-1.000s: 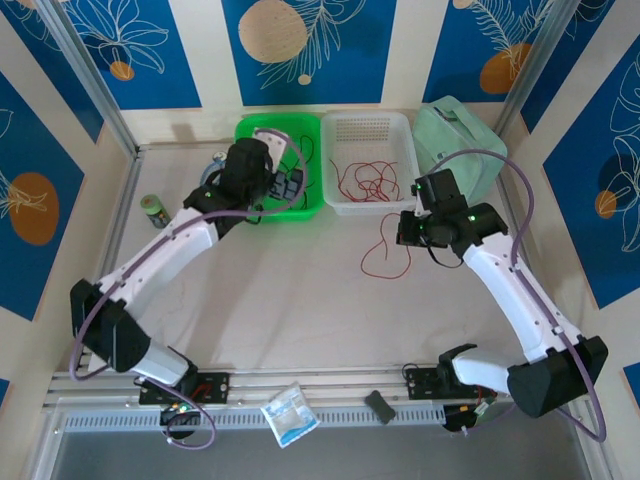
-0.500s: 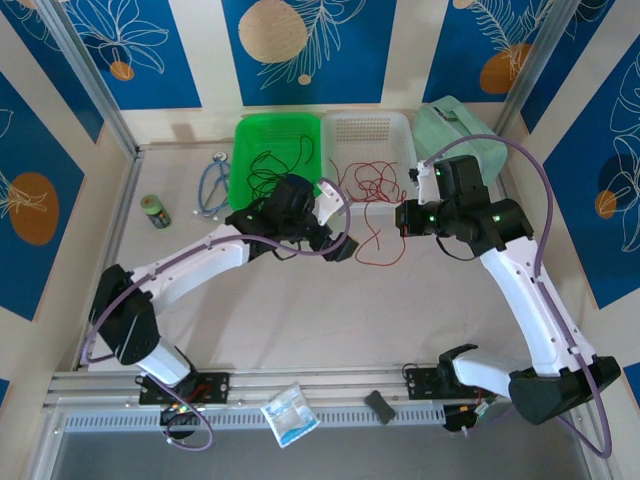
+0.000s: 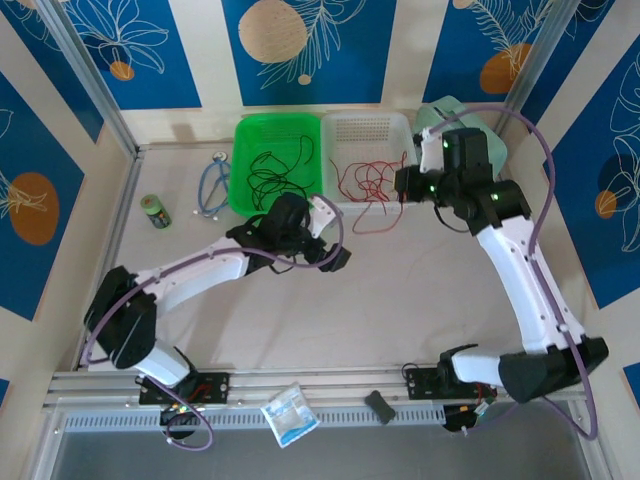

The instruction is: Untangle the cables

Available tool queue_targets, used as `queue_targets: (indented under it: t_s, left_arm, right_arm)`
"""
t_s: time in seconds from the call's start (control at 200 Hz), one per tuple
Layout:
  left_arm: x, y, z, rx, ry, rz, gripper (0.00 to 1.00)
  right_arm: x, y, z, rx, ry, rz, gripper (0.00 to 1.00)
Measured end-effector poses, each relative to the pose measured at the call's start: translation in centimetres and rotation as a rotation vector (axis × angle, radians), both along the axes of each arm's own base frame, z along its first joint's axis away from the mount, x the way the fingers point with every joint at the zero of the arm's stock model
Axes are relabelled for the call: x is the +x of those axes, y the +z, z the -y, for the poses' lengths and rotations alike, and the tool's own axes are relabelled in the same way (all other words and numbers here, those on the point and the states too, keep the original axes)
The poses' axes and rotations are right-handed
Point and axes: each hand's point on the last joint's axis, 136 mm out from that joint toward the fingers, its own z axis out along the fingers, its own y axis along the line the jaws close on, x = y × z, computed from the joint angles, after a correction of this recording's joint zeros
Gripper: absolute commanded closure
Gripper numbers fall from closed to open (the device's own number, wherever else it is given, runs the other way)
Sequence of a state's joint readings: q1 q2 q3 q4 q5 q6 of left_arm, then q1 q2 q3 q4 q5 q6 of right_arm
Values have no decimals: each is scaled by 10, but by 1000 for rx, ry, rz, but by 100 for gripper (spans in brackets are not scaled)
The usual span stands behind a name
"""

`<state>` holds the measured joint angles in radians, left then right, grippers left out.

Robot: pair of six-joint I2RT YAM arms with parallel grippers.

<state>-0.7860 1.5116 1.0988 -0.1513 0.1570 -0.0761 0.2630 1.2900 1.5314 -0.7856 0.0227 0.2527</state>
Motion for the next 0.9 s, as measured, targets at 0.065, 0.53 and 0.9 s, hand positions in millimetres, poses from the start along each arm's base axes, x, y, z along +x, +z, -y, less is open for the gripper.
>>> queue_targets:
  t_s: [0.065, 0.53, 0.9]
  left_arm:
    - [1, 6, -15, 3, 69, 28, 0]
    - [-8, 32, -70, -31, 263, 122, 0]
    - [-12, 48, -89, -34, 322, 157, 0]
  right_arm:
    - [23, 4, 0, 6, -20, 19, 100]
    - [210, -61, 17, 25, -227, -53, 100]
    - [265, -177, -10, 68, -262, -309, 71]
